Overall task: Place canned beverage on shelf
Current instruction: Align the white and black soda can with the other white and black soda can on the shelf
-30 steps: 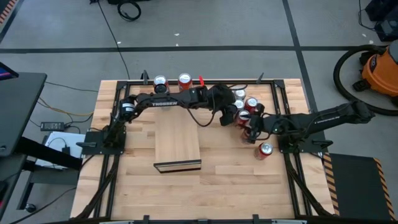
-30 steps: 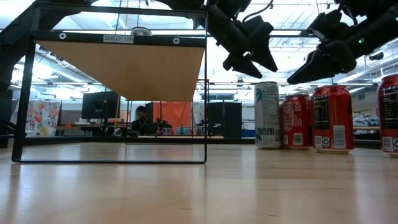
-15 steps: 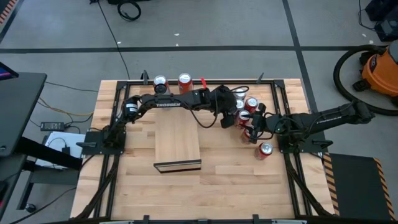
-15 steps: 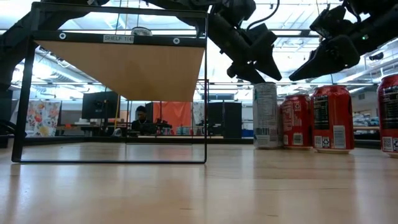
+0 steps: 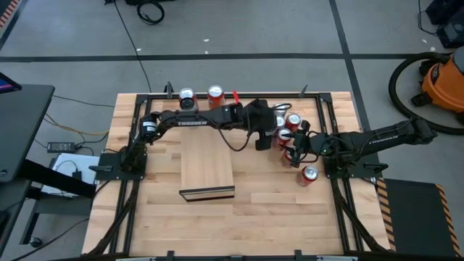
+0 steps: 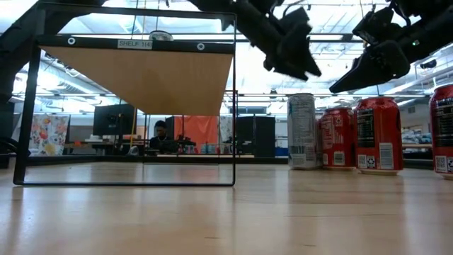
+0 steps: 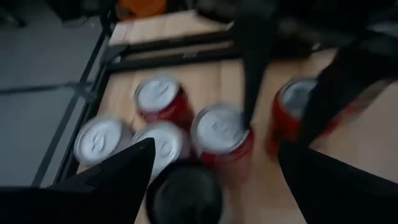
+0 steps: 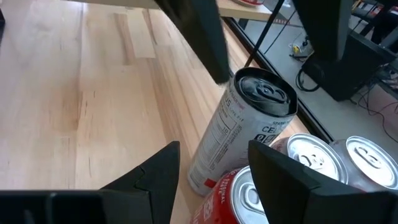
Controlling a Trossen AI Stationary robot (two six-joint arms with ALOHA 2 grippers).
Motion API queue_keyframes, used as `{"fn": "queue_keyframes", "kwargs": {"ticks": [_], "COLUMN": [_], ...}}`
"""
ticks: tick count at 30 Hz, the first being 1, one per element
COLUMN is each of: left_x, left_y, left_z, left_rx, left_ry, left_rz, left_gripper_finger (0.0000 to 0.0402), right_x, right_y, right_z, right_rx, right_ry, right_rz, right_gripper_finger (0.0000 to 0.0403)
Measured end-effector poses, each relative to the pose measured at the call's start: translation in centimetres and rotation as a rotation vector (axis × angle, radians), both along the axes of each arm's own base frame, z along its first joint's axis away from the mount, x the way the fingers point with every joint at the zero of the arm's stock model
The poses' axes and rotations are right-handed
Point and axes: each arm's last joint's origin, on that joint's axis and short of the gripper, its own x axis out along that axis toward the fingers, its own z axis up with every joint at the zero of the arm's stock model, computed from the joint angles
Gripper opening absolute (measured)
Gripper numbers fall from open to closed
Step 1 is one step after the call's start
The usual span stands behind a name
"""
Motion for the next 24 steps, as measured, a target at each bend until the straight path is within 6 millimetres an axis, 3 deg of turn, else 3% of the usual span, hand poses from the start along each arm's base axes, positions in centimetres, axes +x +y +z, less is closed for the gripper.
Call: {"fn": "queue_keyframes", "kwargs": {"ticks": [10, 24], "left_x": [-0.2, 0.4], "left_y": [2.9, 2.4], "left_z": [-2.1, -3.5], "left_rx": [-0.165, -0.157], "left_ry": [0.042, 0.072], "left_rz": [0.057, 0.047], "left_gripper_finger": [0.035, 0.0347], "right_x": [0.0, 0.1], "right_y": [0.0, 0.0], "right_z": [0.0, 0.0], "right_rx": [0.008, 0.008], "right_ry": [-0.005, -0.006], "right_rz": [0.014, 0.014], "right_gripper_finger": [0.02, 0.02]}}
